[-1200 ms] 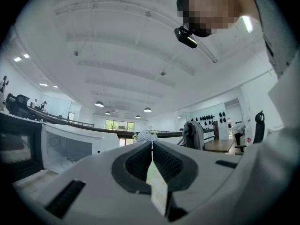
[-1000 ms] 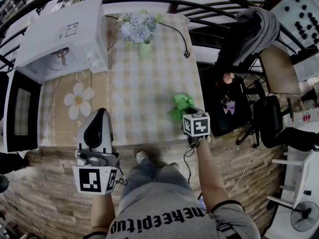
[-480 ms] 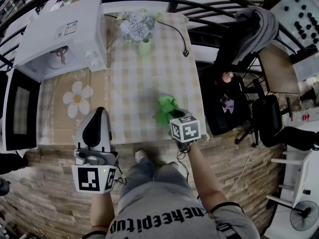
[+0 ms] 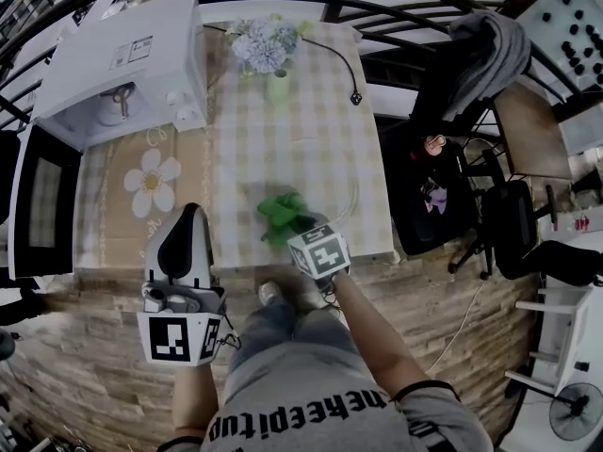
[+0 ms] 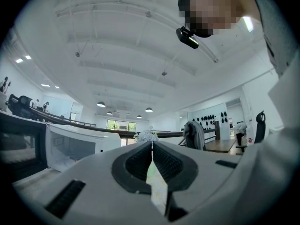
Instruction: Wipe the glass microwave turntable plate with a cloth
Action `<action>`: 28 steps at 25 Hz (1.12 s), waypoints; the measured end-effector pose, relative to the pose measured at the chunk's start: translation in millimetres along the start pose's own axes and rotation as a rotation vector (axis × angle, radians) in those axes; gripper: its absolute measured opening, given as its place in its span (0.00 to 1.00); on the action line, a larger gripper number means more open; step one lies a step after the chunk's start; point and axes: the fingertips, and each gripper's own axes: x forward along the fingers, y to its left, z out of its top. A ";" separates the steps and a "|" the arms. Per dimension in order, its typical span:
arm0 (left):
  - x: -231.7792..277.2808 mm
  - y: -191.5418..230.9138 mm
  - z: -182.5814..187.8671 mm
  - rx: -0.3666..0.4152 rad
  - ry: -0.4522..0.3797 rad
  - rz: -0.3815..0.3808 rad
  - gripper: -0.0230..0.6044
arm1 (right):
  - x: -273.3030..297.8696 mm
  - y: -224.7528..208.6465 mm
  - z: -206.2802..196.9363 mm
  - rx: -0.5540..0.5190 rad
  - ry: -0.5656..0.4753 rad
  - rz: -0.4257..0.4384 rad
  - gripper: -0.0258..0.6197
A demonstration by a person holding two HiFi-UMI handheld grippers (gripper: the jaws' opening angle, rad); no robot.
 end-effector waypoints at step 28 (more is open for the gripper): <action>-4.9 -17.9 5.3 0.011 -0.008 0.006 0.05 | -61.5 -111.0 -45.8 0.134 -0.040 -0.206 0.13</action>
